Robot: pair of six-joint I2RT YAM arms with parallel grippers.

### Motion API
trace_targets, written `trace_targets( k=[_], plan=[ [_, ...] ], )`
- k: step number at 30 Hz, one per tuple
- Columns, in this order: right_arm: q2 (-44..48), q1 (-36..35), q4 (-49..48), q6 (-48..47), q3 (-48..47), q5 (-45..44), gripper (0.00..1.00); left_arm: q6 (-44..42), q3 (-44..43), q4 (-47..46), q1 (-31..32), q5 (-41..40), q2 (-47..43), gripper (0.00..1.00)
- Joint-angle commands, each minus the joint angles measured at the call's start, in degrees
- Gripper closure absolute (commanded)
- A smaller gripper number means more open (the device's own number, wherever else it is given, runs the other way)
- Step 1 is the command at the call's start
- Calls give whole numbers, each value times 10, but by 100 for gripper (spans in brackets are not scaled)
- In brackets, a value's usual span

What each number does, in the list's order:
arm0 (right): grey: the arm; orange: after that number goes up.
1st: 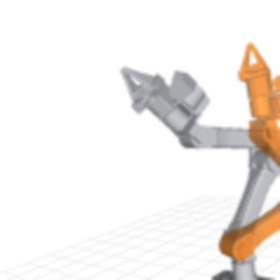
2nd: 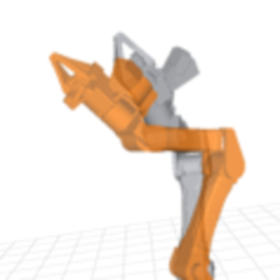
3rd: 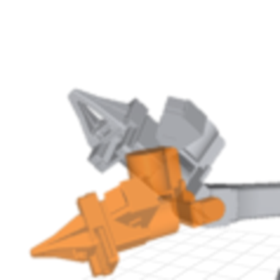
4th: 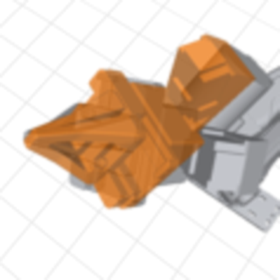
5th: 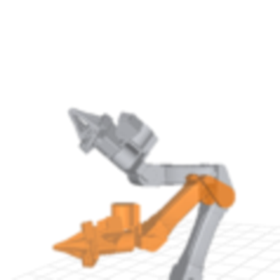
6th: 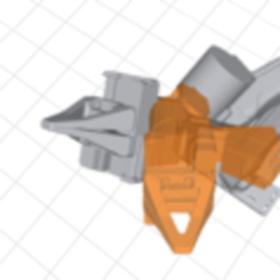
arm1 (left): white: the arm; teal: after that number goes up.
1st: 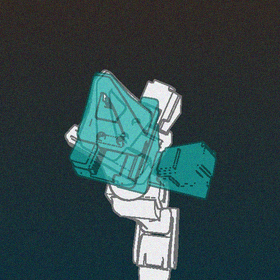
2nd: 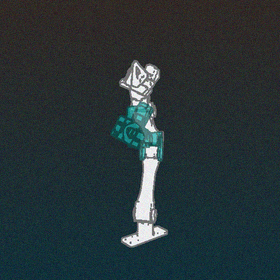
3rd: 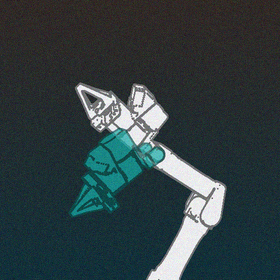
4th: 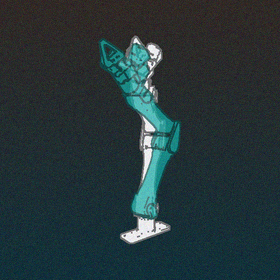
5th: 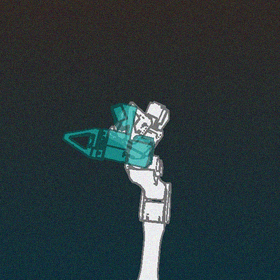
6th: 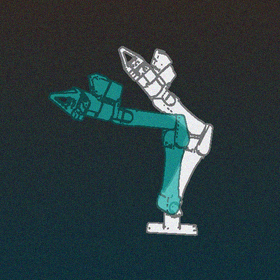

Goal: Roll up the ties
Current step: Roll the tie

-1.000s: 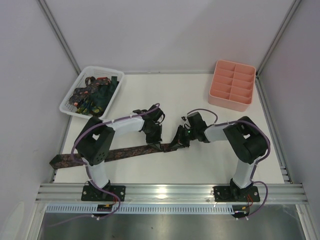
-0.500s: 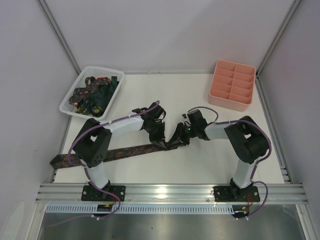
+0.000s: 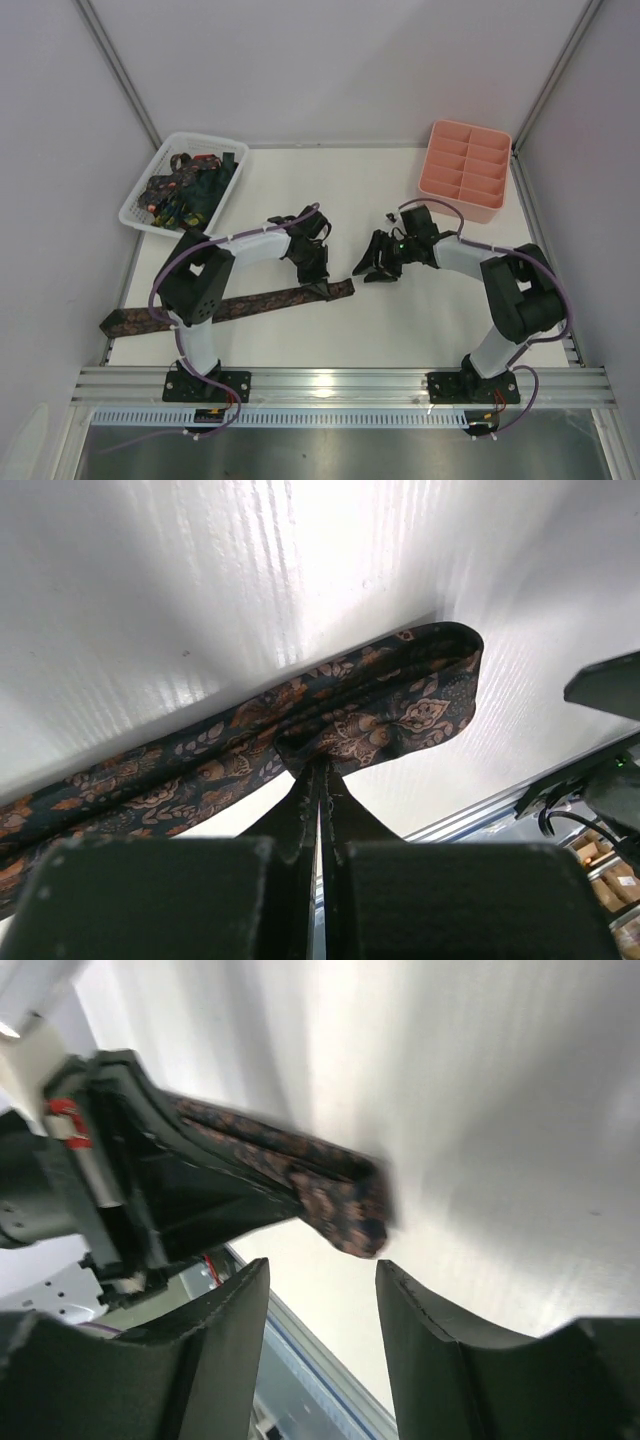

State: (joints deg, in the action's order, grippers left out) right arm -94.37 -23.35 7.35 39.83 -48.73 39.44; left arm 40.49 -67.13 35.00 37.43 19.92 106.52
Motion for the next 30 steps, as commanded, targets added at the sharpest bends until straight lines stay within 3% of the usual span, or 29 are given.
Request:
trace_targets(
  k=[1, 11, 19, 30],
  plan=[
    [-33, 7, 52, -88, -21, 43, 46, -9, -24, -7, -11, -1, 2, 99],
    [-104, -6, -29, -107, -30, 49, 45, -22, -33, -3, -20, 4, 18, 100],
    [-146, -12, 6, -154, -80, 31, 41, -25, -30, -5, -24, 6, 21, 100],
    [-191, -42, -15, -155, -102, 60, 44, -28, -36, -3, -32, 8, 22, 100]
  ],
)
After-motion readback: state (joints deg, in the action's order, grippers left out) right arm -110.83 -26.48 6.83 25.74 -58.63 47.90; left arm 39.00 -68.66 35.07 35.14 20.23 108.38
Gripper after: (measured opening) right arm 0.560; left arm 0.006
